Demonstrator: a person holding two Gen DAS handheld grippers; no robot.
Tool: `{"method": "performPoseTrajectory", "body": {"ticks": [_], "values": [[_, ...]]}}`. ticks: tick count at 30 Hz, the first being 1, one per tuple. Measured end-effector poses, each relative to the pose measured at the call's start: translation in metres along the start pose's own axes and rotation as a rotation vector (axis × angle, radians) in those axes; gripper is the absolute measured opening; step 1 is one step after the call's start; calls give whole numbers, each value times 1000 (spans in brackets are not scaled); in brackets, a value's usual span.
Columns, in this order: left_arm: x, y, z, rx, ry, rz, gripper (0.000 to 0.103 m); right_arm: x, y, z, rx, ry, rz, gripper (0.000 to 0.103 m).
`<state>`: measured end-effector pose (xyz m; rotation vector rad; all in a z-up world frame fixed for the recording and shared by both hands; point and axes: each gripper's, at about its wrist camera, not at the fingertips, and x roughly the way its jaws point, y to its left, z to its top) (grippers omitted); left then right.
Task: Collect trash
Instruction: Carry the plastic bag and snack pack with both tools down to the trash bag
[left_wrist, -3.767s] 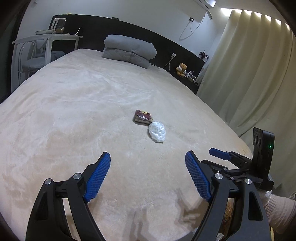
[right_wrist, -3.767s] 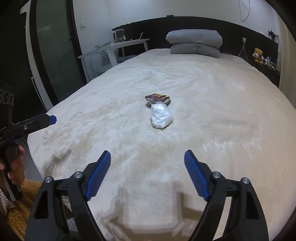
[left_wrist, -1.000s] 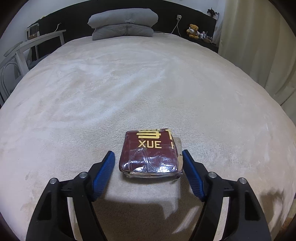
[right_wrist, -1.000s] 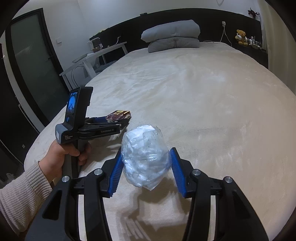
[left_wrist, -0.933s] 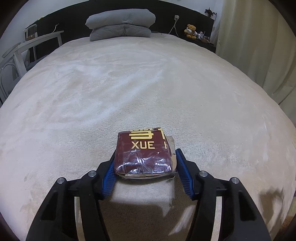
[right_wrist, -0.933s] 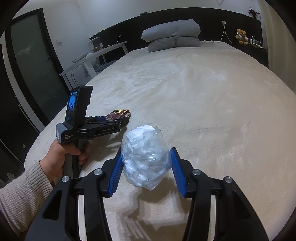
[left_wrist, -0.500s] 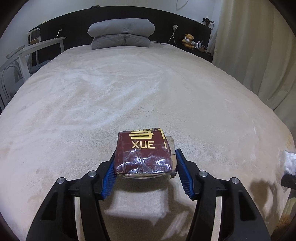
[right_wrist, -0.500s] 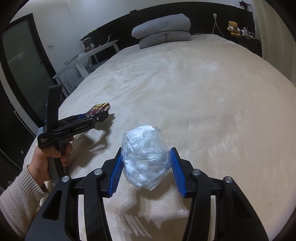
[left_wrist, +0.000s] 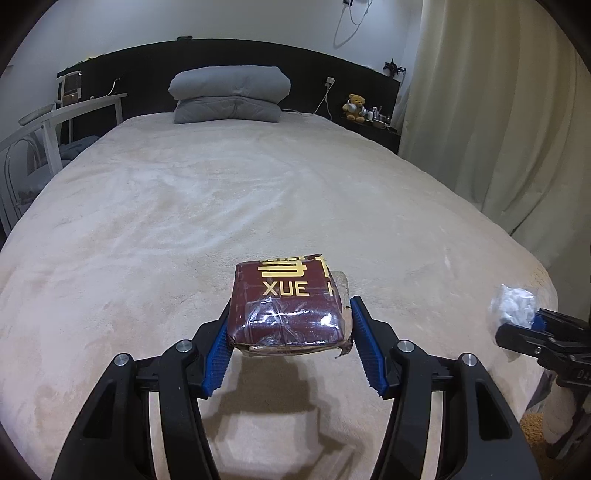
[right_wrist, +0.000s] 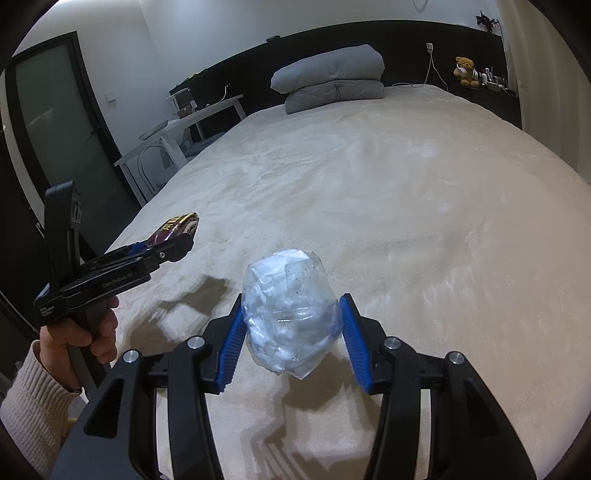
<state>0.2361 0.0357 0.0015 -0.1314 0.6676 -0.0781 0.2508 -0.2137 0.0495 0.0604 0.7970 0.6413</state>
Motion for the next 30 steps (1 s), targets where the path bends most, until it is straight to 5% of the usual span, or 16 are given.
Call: {"method": "performPoseTrajectory", "body": {"ticks": [30], "values": [[-152,-38,-104,-96,-111,-58,58,-87,54,-97,4,-45,53,50]]}}
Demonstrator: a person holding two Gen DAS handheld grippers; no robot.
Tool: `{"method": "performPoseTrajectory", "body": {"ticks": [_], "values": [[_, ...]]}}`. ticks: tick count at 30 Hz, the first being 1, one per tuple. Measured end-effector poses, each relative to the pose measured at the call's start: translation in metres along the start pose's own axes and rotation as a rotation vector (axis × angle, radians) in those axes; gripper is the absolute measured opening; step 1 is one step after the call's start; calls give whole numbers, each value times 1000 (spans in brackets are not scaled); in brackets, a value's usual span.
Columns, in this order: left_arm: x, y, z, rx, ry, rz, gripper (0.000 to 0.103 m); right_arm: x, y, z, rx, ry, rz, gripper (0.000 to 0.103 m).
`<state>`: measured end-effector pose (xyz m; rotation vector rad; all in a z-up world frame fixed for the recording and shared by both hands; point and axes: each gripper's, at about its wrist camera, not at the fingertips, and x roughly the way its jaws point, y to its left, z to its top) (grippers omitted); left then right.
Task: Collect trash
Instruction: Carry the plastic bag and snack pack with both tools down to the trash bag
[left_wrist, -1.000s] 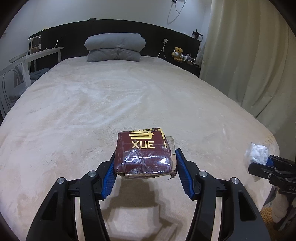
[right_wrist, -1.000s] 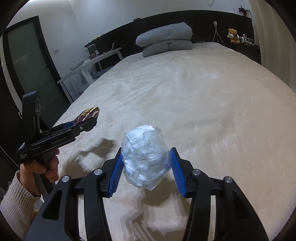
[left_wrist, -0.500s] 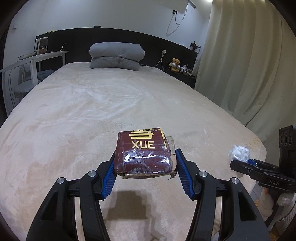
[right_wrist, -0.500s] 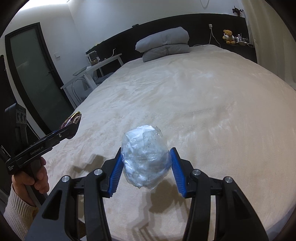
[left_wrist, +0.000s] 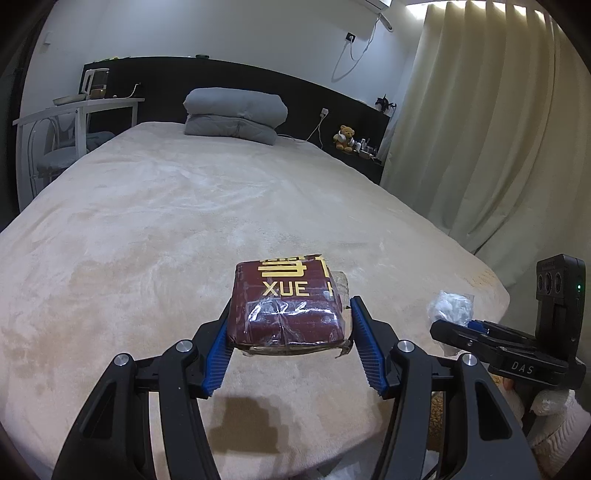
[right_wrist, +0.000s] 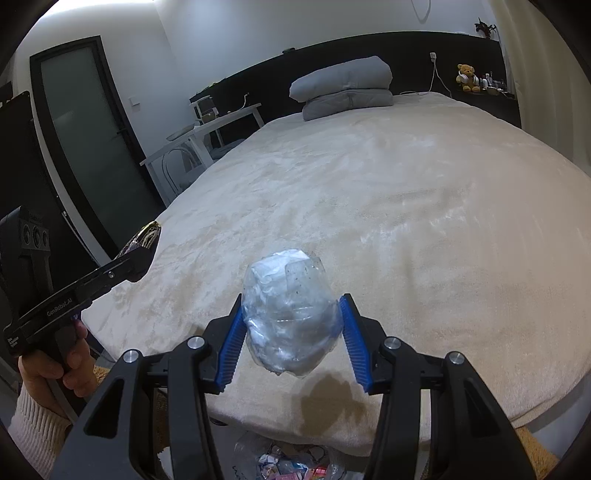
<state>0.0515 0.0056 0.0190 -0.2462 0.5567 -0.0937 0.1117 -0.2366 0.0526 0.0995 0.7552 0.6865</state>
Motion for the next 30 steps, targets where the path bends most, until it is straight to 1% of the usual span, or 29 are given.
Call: {"method": "performPoseTrajectory", "body": {"ticks": [9,16,19,21,25,28,30], "values": [[-26,-17,-29,0,-3,-1,58,-18,11,-26,2,6,4,50],[-49,-21,-48,-17,-16,-10,58,-26,25,-46,-15,24,18,50],[-56,-26,-57,-17,-9,-19,58,-25,30,-55,-15,49,26,50],[-59,-28,-64,-19,-1,-11,58,-24,32,-61,-9,71,41,50],[-60,-33,-76,-31,34,-19,58,-22,36,-73,-7,106,69,50],[-60,-35,-84,-25,57,15,58,-18,40,-79,-17,141,84,50],[-58,-33,-89,-43,83,29,58,-15,40,-83,-12,174,92,50]]}}
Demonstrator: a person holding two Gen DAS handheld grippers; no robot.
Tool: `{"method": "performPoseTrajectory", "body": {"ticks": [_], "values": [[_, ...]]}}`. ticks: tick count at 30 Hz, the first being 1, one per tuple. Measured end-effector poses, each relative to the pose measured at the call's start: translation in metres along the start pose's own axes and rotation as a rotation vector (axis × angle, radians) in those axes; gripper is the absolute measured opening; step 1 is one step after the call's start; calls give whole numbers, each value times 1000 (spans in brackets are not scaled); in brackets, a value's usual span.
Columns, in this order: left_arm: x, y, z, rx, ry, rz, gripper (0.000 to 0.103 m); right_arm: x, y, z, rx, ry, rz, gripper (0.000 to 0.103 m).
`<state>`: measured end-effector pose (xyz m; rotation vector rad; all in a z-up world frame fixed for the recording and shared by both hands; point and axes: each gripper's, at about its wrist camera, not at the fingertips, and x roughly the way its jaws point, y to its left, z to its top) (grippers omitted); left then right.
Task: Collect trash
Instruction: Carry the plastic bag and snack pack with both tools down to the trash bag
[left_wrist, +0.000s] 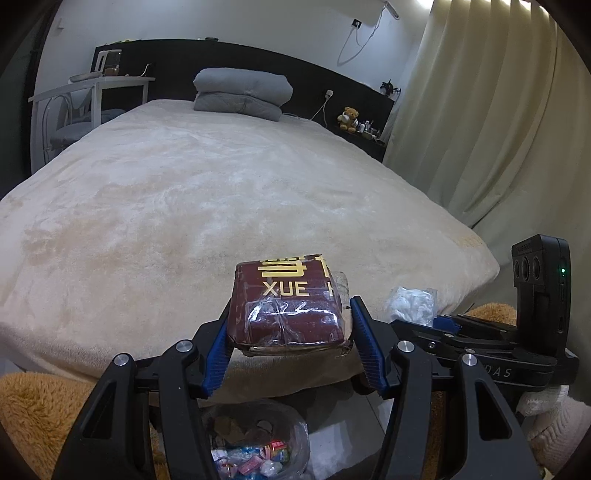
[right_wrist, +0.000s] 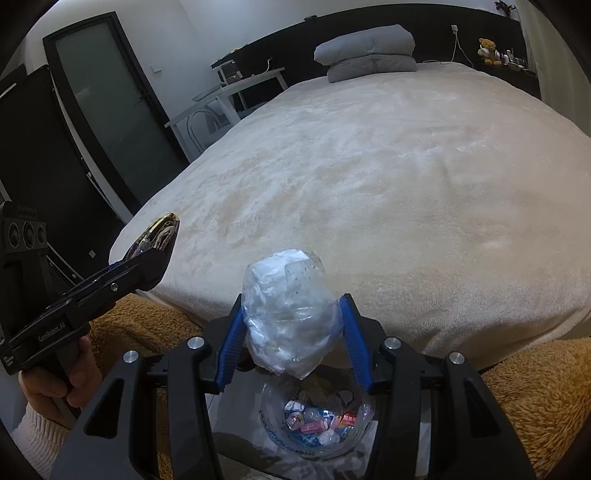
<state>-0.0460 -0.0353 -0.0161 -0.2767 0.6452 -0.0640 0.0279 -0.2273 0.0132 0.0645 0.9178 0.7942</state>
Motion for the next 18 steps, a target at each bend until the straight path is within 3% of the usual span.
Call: {"method": "performPoseTrajectory", "body": {"ticks": [18], "values": [[43,33,-58,-115,316,1,58,63,-16,-25,142,340,30,50]]}}
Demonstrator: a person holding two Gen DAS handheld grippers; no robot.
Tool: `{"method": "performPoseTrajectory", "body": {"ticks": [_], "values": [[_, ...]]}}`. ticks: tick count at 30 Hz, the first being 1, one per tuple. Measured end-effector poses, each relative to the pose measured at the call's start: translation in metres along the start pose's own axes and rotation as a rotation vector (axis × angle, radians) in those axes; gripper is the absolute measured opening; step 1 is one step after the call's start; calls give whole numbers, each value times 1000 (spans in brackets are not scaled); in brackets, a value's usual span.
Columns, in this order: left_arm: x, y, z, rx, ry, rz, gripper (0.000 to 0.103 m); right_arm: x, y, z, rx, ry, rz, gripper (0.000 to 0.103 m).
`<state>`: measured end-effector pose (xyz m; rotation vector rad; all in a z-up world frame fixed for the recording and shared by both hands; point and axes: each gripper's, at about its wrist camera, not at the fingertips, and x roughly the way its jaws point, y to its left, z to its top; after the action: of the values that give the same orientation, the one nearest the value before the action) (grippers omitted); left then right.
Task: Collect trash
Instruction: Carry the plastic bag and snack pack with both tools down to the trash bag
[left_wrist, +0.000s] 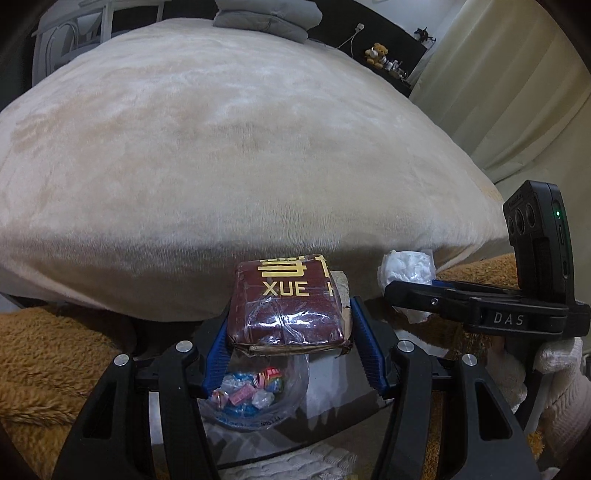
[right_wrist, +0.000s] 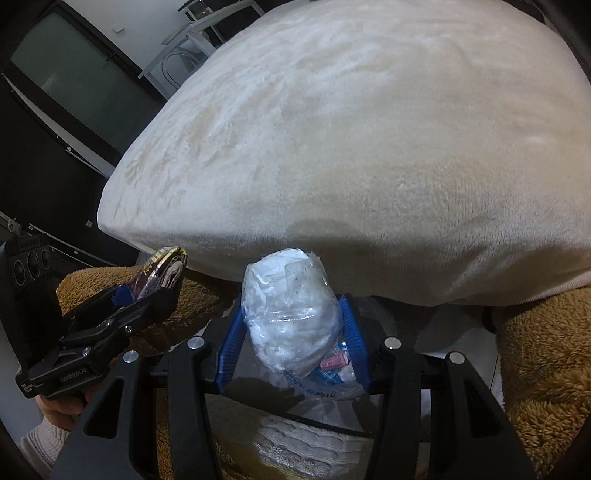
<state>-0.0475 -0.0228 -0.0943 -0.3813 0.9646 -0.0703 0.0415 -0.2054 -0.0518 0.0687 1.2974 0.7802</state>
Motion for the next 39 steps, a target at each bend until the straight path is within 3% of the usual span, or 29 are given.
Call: {"method": "performPoseTrajectory", "body": {"ticks": [14,21,30,39], "values": [[49,20,-17,-44,250,28,58,57,-12,-3,98,247,-26,50],[72,34,-23,-92,375,34,58,75,-17,-1,148,327,-56,50],[83,34,-31,-115,453,33,58,86,-14,-3,162,359,-53,50],[84,35,-34,-107,471,35,58,82,-13,-5,146,342,-53,51]]}}
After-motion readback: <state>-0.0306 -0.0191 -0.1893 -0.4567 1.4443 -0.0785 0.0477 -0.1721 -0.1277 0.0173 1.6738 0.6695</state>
